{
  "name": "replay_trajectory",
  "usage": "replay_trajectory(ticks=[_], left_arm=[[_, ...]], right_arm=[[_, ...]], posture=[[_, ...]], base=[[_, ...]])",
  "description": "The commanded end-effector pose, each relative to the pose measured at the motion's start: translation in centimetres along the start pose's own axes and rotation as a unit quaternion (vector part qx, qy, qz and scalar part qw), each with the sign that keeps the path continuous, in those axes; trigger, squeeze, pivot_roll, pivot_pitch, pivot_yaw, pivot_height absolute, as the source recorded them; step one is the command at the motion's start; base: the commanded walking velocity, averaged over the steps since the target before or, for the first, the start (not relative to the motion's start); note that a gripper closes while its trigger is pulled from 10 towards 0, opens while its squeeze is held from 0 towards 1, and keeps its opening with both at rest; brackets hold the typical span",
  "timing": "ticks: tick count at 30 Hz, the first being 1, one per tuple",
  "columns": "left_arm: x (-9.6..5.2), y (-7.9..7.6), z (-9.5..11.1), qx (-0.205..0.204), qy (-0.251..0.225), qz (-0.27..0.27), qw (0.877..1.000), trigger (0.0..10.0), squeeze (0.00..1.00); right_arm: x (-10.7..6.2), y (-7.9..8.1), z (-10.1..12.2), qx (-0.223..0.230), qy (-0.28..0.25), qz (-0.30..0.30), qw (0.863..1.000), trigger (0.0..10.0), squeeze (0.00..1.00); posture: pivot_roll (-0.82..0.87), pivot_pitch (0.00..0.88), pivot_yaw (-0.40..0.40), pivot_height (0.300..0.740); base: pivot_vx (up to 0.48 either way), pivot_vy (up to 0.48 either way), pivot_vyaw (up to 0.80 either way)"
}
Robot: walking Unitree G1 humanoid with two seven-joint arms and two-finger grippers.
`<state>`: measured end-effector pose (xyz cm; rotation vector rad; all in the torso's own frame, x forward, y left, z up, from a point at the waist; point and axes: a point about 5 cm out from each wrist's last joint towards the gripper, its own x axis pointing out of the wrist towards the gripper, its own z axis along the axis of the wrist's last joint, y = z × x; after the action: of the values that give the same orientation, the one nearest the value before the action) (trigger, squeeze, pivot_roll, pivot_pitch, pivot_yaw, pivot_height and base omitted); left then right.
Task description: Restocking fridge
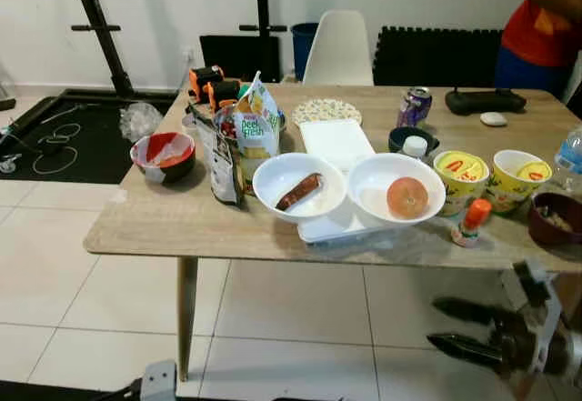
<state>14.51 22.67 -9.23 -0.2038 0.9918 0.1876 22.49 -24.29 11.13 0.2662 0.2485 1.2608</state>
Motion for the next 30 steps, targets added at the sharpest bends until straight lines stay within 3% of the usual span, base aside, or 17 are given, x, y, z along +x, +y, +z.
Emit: replay_trajectory(ticks=[1,5,7,9,10,13,17,21,25,26,30], left_arm=[[-0.1,-0.2,-0.8,0.006,0.016,-0.003,1.000,10.0,0.00],[-0.1,-0.2,-1.0,0.010,0.019,-0.004,1.000,10.0,0.00],[-0.1,-0.2,-1.1,0.012,0.021,-0.005,1.000,10.0,0.00],[-0.1,-0.2,-1.1,0.013,0.021,-0.005,1.000,10.0,0.00],[-0.2,-0.2,-1.2,0.013,0.022,-0.006,1.000,10.0,0.00],[-0.1,-0.4,-1.3,0.015,0.023,-0.008,1.000,10.0,0.00],[-0.1,-0.8,-1.6,0.021,0.028,-0.015,0.999,10.0,0.00],[-0.1,-1.1,-1.8,0.023,0.029,-0.019,0.999,10.0,0.00],[-0.1,-1.5,-1.9,0.028,0.031,-0.026,0.999,10.0,0.00],[-0.1,-1.7,-2.0,0.031,0.032,-0.029,0.999,10.0,0.00],[0.0,-1.9,-2.0,0.034,0.032,-0.033,0.998,10.0,0.00]], right_arm=[[0.4,0.8,0.5,-0.002,-0.004,0.038,0.999,10.0,0.00],[1.4,2.0,2.0,-0.018,-0.020,0.074,0.997,10.0,0.00],[2.0,2.3,3.9,-0.040,-0.058,0.073,0.995,10.0,0.00],[2.2,2.0,5.0,-0.053,-0.087,0.058,0.993,10.0,0.00],[2.4,1.4,6.9,-0.085,-0.132,0.026,0.987,10.0,0.00],[2.8,-0.2,9.3,-0.131,-0.165,-0.044,0.977,10.0,0.00],[5.0,-1.6,10.9,-0.185,-0.128,-0.101,0.969,10.0,0.00],[6.2,-2.2,11.7,-0.209,-0.108,-0.121,0.964,10.0,0.00],[7.6,-3.5,13.4,-0.223,-0.113,-0.175,0.952,10.0,0.00],[8.6,-4.6,14.3,-0.225,-0.121,-0.206,0.945,10.0,0.00],[9.9,-5.3,14.7,-0.246,-0.097,-0.216,0.940,10.0,0.00]], posture=[[-0.03,0.000,-0.033,0.740],[-0.03,0.000,-0.032,0.740],[-0.03,0.000,-0.034,0.740],[-0.02,0.000,-0.034,0.740],[-0.02,0.000,-0.035,0.740],[-0.02,0.000,-0.037,0.740],[-0.02,0.001,-0.041,0.740],[-0.02,0.004,-0.041,0.740],[-0.02,0.018,-0.044,0.740],[-0.02,0.021,-0.047,0.740],[-0.01,0.027,-0.050,0.740]], base=[[0.000,0.000,0.00],[0.000,0.000,0.00],[0.000,0.000,0.00],[0.000,0.000,0.00],[0.000,0.000,0.00],[0.000,0.000,0.00],[0.000,0.000,0.00],[0.000,0.000,0.00],[0.000,0.000,0.00],[0.000,0.000,0.00],[0.000,0.000,0.00]])
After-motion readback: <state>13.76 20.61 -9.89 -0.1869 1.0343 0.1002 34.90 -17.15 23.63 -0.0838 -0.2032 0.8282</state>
